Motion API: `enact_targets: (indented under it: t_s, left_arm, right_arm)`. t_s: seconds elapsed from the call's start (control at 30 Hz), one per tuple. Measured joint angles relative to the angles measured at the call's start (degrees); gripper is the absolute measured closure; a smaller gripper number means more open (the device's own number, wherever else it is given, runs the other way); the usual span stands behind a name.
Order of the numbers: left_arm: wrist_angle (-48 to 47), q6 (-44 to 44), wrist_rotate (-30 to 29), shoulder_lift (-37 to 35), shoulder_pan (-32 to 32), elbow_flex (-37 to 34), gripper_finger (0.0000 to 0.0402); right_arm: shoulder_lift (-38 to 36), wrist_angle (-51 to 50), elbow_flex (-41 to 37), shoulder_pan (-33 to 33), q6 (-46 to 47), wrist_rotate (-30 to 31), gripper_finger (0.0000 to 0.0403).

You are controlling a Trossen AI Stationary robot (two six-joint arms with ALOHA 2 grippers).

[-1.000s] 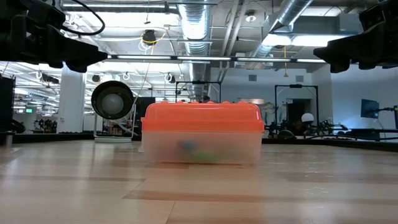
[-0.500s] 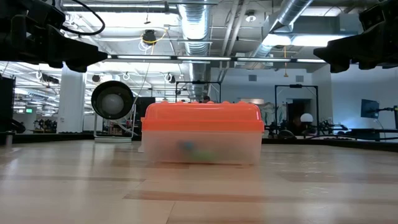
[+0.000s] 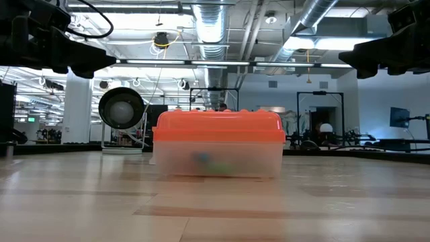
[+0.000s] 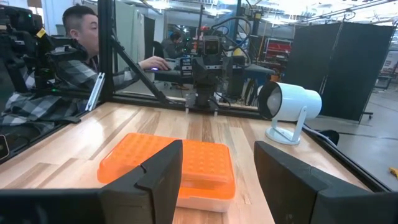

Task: Pick & place school supplies into a supply box
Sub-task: Return to Home Position

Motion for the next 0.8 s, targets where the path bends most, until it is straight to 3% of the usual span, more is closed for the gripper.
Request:
enact_targets:
  t_s: [0.8]
  left_arm:
    - [0.0,-0.1,0.0,0.0,0.0,0.0,0.02]
  right_arm:
    - [0.0,0.0,0.0,0.0,0.0,0.0,0.021]
